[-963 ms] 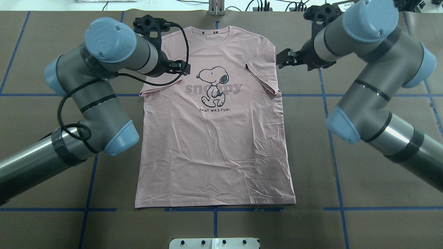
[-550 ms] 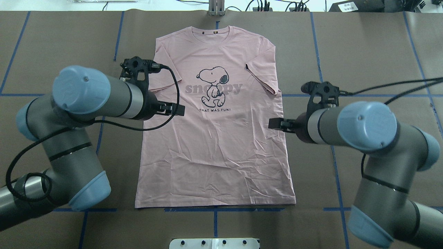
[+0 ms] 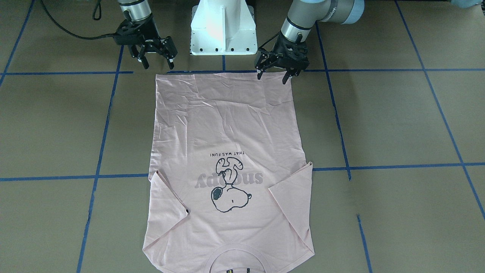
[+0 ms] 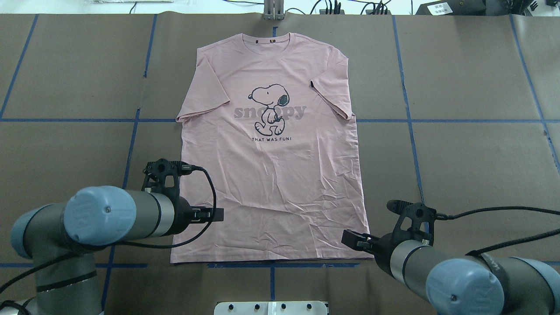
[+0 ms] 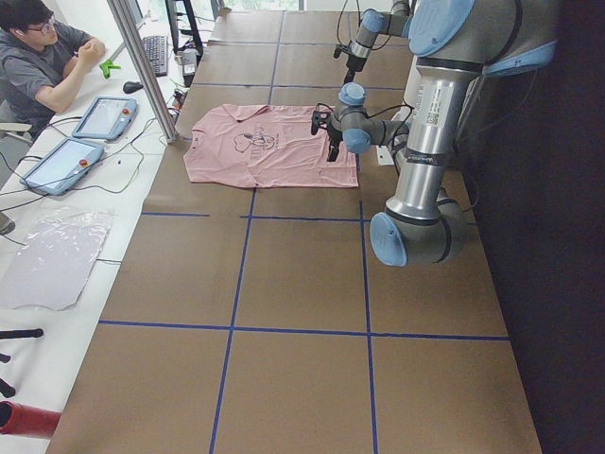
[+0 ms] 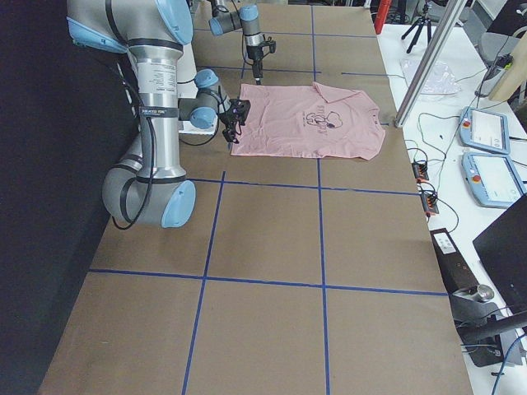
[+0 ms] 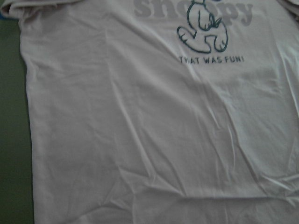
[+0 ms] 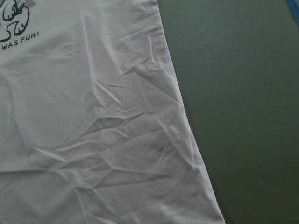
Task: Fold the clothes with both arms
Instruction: 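Lower both grippers down the shirt sides to the hem nearest the robot, then position both grippers at the hem corners and pinch the fabric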
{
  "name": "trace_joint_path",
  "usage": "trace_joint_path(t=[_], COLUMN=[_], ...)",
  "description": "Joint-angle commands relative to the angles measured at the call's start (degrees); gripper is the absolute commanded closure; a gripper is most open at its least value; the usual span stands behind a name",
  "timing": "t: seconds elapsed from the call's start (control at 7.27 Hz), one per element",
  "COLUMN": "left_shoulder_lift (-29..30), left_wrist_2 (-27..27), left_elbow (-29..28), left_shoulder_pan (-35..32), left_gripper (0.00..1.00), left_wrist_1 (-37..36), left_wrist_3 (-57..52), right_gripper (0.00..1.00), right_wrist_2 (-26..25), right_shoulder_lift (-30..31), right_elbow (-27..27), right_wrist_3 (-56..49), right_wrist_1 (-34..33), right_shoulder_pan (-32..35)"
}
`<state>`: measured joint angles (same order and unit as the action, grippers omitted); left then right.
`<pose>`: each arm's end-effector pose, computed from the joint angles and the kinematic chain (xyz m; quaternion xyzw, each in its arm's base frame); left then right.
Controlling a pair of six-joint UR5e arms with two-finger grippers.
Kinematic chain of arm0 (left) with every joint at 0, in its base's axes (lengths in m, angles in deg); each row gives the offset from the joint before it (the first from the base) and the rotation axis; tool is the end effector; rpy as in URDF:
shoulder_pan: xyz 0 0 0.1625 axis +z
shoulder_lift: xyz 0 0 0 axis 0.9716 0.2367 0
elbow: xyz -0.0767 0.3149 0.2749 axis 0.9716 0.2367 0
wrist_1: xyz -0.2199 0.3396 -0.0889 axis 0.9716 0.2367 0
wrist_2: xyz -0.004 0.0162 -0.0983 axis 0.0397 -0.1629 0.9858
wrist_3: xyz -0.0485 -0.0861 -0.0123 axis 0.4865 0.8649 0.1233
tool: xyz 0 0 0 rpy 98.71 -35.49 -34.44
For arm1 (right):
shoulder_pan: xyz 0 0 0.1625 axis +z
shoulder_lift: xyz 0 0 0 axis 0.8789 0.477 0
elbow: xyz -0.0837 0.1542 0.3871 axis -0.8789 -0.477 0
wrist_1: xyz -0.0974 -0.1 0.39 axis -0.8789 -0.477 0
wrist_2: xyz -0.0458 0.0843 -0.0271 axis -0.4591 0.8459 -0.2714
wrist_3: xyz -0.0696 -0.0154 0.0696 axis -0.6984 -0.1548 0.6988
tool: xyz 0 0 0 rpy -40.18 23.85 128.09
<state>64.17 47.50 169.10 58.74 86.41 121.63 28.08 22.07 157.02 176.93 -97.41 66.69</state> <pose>0.4792 -0.2828 0.2859 0.0852 0.4885 -0.0307 0.8679 -0.4427 -0.2006 0.3184 0.1044 -0.4483 0.1692 0.8715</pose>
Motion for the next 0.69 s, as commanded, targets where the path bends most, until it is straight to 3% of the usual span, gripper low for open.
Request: trace_joint_path(t=[0.0, 0.55], left_shoulder_lift=[-5.3, -6.5], left_wrist_2=[-3.1, -3.5], left_elbow=[0.0, 0.0], left_shoulder_pan=[4.9, 5.2], left_gripper=[0.36, 0.43], left_wrist_1=[2.2, 1.9], left_wrist_3=[5.3, 5.2], right_gripper=[0.00, 0.00], right_wrist_2=[-3.0, -3.6], right_shoulder_lift=[0.5, 0.4], right_elbow=[0.3, 0.4], right_wrist_3=[1.4, 1.4], right_wrist_1=[0.0, 0.0], right_shoulder_pan=[-2.5, -2.5])
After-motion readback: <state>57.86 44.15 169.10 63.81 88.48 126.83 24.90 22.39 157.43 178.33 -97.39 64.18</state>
